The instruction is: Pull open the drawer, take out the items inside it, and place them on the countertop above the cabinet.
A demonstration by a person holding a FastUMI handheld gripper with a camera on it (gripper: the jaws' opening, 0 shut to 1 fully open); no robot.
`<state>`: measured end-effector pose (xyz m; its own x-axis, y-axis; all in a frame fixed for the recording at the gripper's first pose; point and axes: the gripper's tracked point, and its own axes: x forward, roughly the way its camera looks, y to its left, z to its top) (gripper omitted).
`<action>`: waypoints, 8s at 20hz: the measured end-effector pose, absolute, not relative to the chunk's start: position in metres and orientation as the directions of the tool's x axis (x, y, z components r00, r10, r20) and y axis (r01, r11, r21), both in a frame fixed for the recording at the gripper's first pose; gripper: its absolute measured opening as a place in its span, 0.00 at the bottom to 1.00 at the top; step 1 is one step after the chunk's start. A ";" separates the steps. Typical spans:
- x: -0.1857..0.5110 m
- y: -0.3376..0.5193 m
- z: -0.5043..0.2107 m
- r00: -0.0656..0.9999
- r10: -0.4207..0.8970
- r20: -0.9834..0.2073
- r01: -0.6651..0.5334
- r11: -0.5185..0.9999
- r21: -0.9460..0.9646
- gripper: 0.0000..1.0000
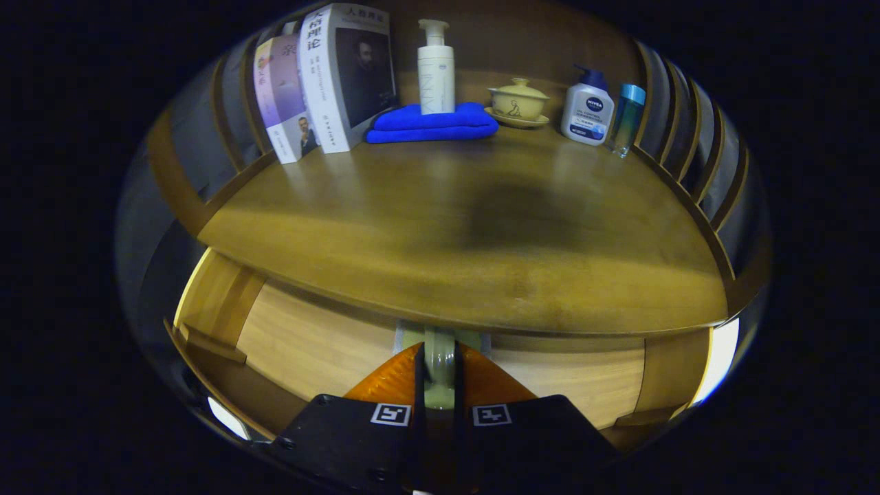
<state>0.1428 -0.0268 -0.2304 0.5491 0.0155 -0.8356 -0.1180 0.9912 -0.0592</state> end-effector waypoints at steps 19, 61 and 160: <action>0.108 0.006 -0.167 0.655 0.079 -0.752 -0.414 0.870 -0.269 0.18; 0.247 -0.033 -0.108 0.743 0.064 -0.666 -0.125 0.991 -0.044 0.18; 0.092 -0.011 -0.137 0.965 -0.102 -0.240 0.090 0.994 -0.062 0.99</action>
<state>0.0920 -0.0108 -0.1368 0.9654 -0.1021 -0.2399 0.0896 0.9940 -0.0625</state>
